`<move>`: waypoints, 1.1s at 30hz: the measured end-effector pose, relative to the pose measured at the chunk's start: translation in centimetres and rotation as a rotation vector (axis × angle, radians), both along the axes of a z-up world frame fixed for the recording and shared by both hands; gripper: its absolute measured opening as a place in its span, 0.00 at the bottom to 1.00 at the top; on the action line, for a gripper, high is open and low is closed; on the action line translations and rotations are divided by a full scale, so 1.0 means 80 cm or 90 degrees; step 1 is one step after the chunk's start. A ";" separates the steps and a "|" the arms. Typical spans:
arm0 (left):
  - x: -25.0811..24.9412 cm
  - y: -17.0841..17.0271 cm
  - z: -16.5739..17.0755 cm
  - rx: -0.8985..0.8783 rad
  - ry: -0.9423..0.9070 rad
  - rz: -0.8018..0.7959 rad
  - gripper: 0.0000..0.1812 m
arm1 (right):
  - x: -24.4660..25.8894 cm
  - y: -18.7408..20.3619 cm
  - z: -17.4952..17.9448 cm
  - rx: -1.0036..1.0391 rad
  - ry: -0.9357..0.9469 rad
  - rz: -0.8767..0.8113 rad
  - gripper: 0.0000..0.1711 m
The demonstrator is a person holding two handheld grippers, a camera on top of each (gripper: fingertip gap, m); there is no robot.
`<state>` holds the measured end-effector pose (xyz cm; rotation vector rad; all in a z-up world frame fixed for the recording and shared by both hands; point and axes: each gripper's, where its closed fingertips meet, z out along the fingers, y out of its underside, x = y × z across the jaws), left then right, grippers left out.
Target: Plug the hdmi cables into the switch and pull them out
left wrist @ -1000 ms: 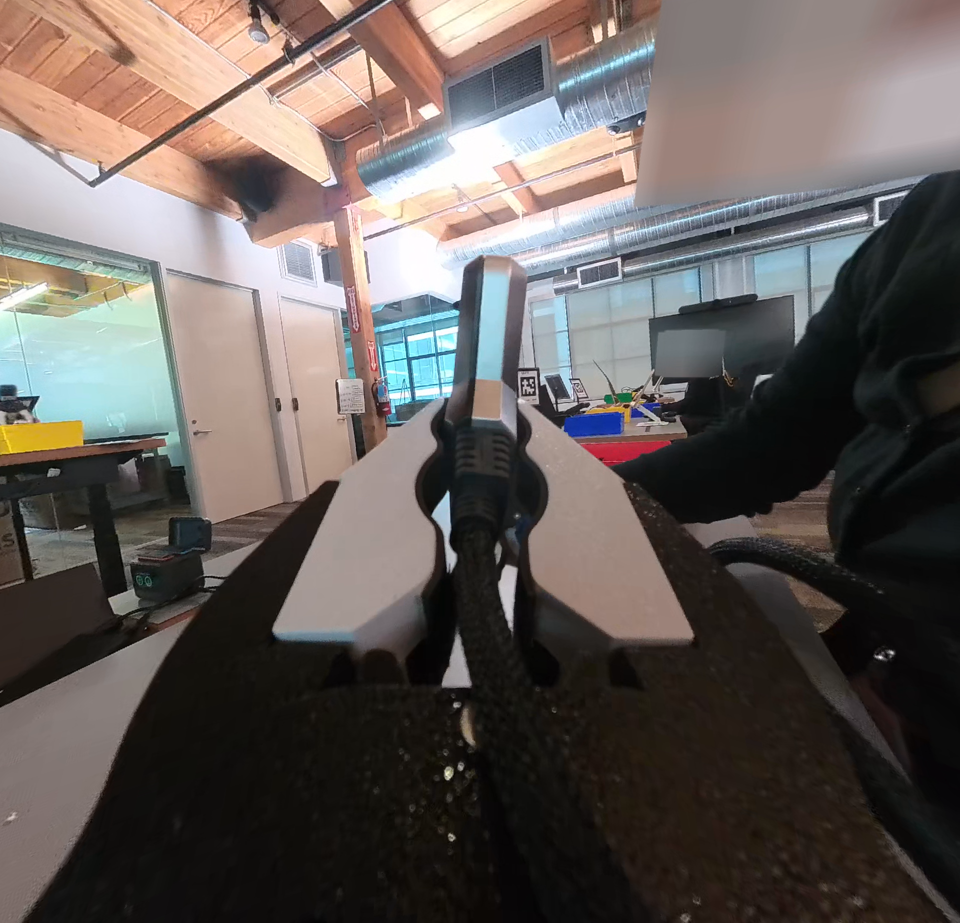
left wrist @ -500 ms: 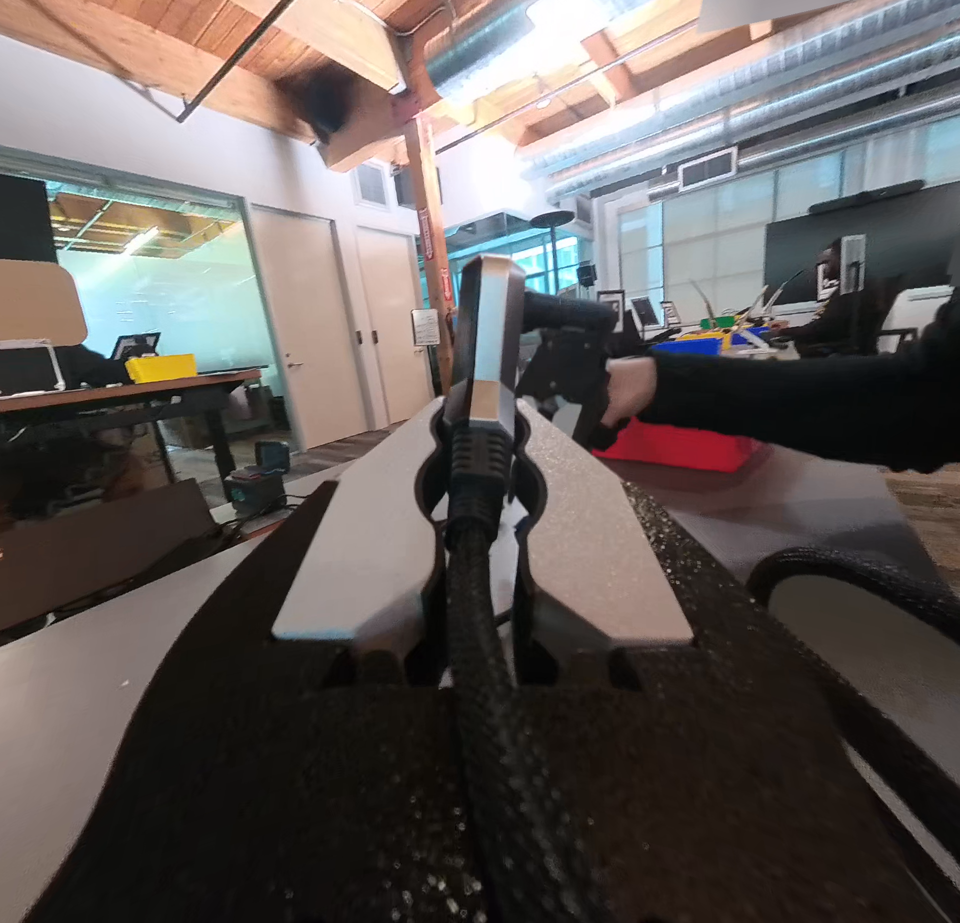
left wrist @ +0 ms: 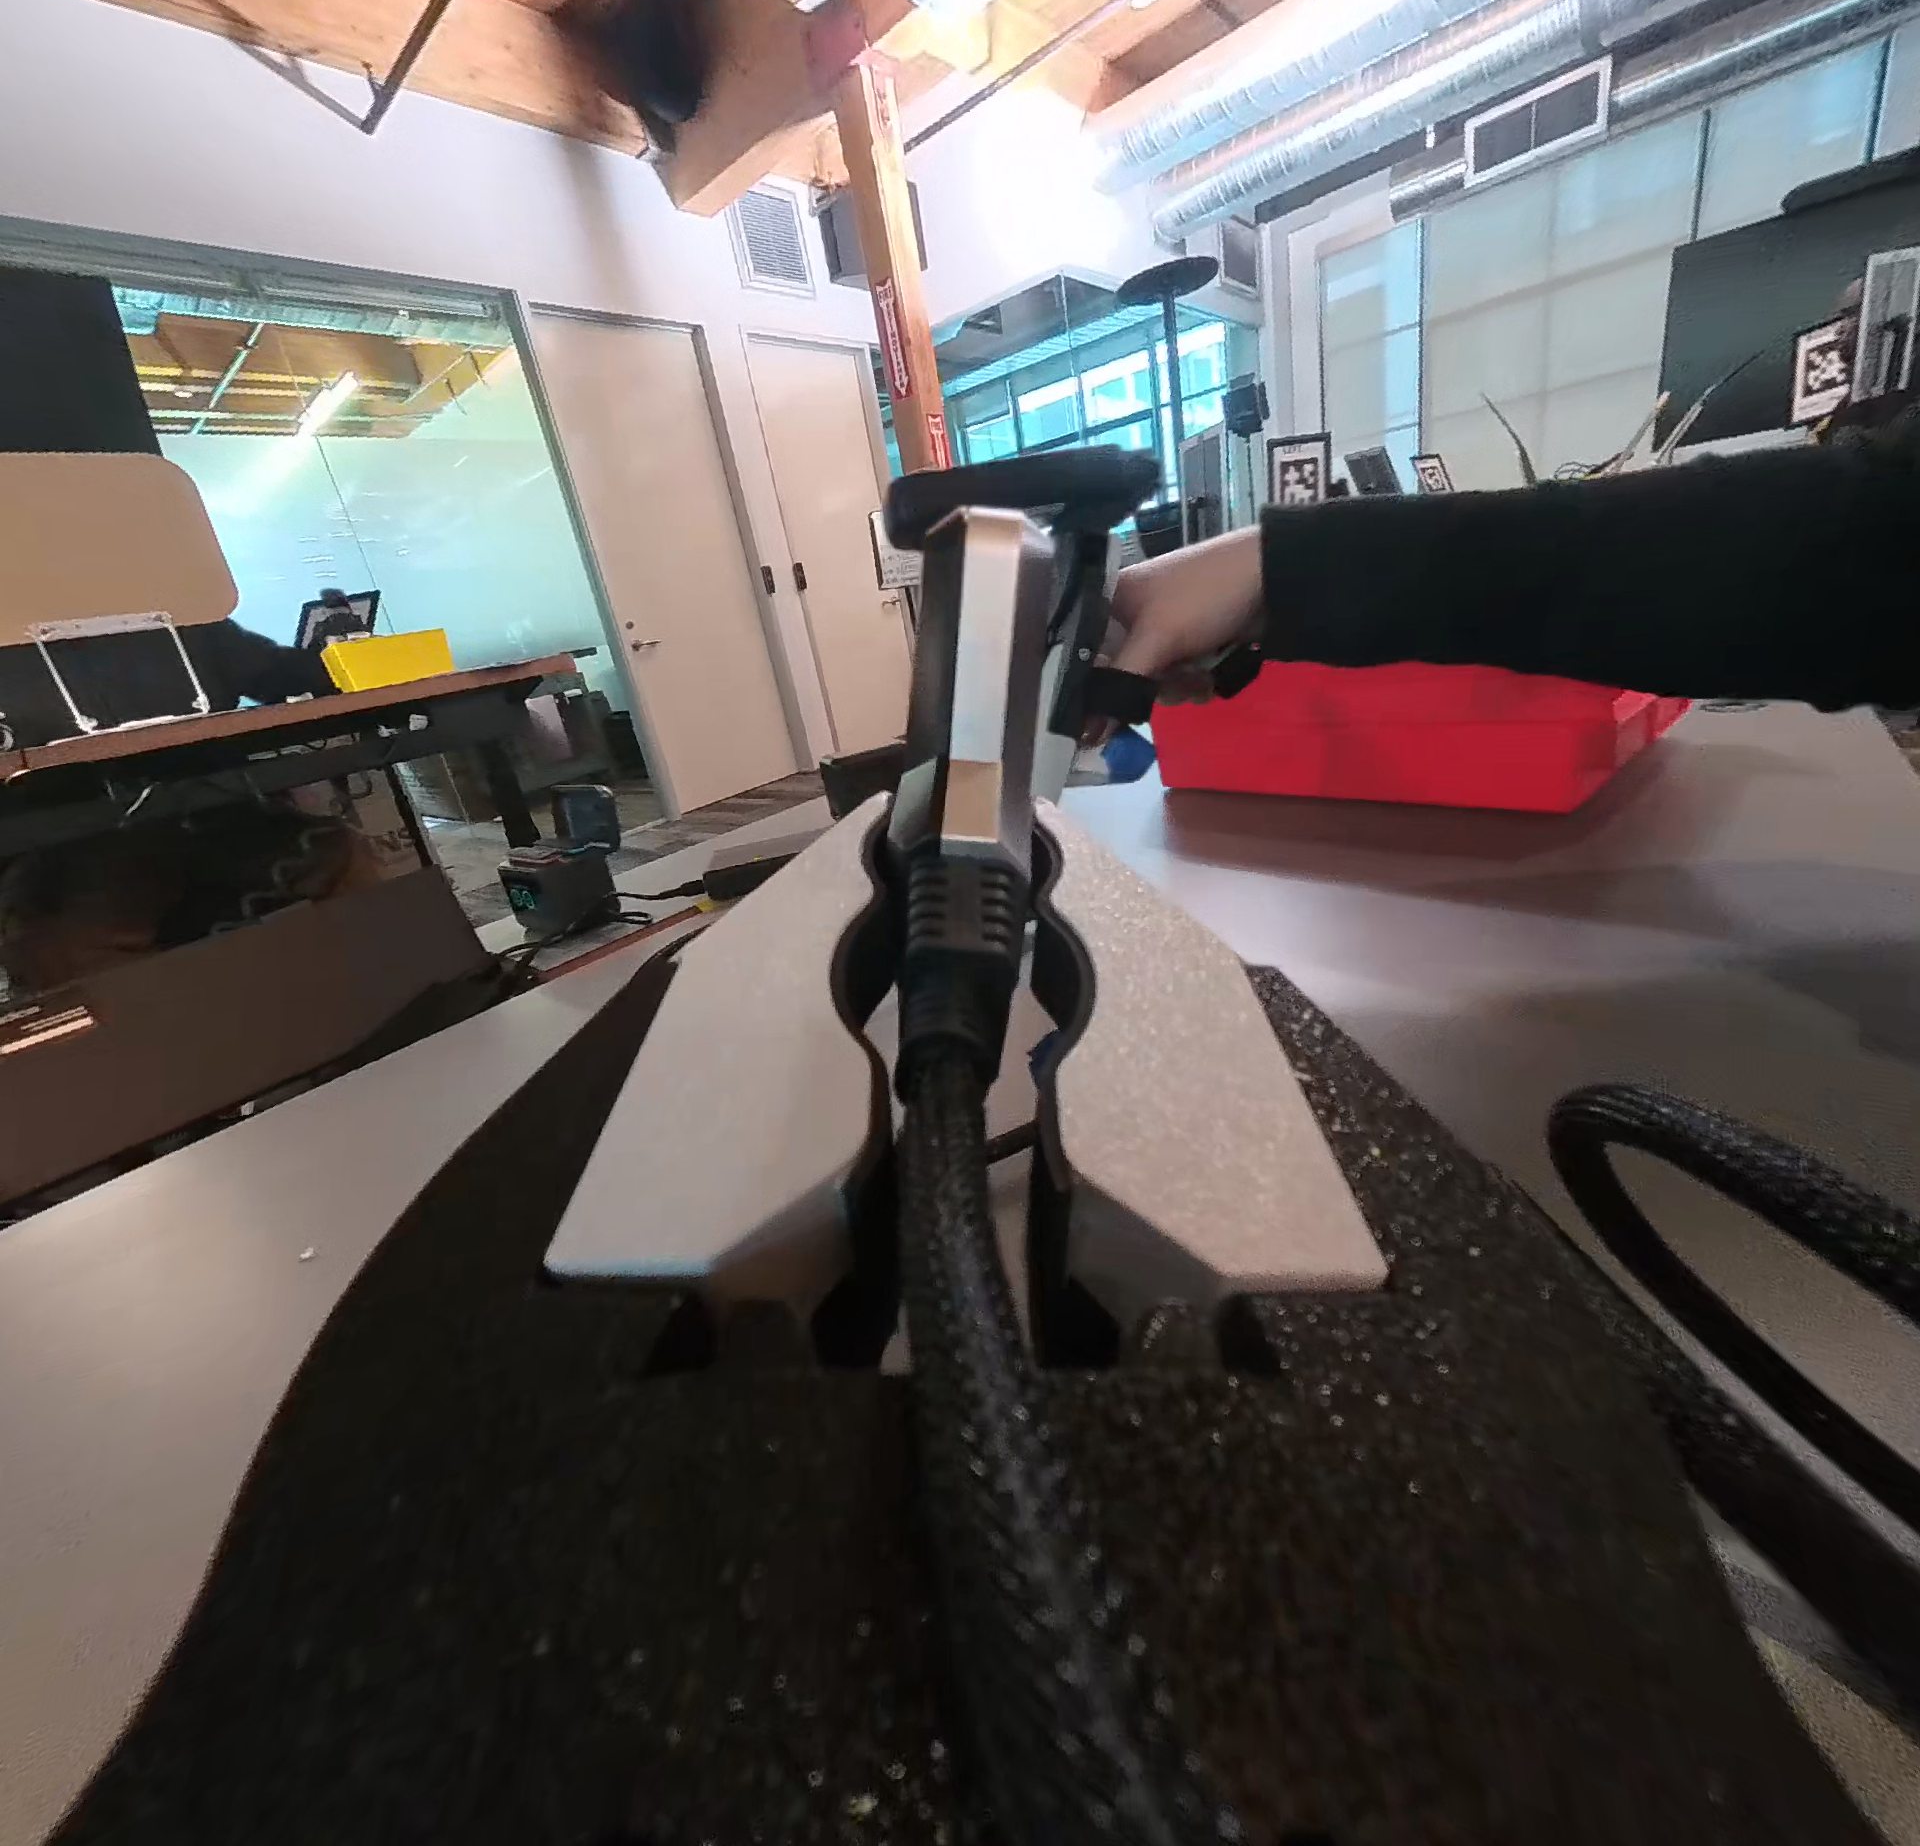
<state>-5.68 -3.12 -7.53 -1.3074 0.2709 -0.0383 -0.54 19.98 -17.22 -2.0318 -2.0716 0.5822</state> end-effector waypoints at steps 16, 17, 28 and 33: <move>0.005 0.004 -0.007 -0.018 0.007 -0.019 0.11 | -0.018 -0.038 -0.006 -0.105 -0.019 0.035 0.17; 0.005 0.004 -0.007 -0.018 0.007 -0.019 0.11 | -0.020 -0.056 0.000 -0.123 -0.003 0.056 0.16; 0.006 0.005 -0.009 -0.023 0.011 -0.023 0.11 | -0.019 -0.200 -0.029 -0.019 -0.048 0.333 0.15; 0.007 0.005 -0.009 -0.023 0.013 -0.024 0.11 | -0.033 -0.212 -0.041 0.009 -0.077 0.343 0.13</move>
